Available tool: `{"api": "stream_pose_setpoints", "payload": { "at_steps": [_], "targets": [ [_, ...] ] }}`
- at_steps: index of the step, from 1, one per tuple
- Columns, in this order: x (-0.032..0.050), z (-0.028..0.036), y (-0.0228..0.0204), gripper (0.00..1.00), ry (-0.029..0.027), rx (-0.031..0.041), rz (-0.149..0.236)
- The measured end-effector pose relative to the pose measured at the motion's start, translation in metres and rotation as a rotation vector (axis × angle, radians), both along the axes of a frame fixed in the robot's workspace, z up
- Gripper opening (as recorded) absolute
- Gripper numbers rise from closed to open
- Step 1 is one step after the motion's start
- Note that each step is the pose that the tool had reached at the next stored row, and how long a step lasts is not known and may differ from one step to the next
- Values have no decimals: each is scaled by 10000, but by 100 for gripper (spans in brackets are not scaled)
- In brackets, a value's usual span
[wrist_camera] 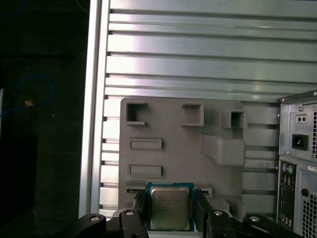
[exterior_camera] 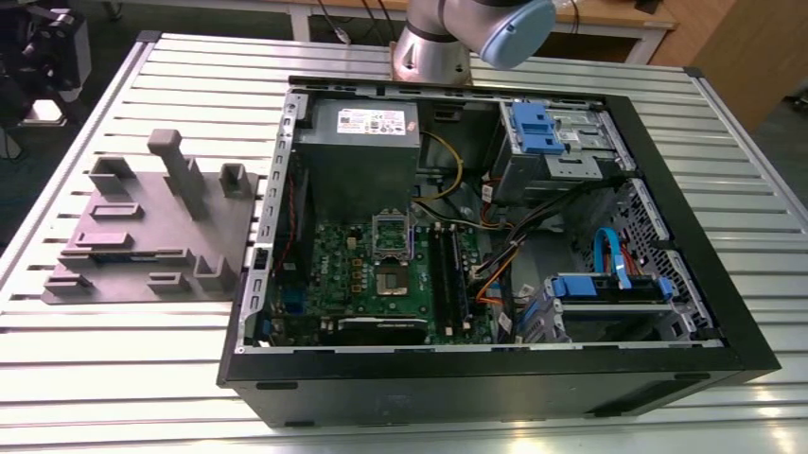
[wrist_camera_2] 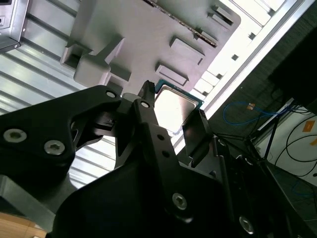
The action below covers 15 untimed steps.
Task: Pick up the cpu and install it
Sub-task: 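Pick up the cpu and move it towards the insertion slot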
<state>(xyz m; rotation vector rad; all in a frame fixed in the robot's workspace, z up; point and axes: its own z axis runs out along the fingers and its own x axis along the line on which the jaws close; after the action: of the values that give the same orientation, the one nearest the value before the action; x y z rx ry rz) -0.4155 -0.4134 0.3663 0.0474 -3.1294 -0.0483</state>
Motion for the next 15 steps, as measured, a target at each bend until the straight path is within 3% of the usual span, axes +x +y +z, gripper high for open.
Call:
{"api": "stream_pose_setpoints", "payload": {
  "at_steps": [15],
  "targets": [
    [83,0,0,47,-1,0,-1]
  ]
}}
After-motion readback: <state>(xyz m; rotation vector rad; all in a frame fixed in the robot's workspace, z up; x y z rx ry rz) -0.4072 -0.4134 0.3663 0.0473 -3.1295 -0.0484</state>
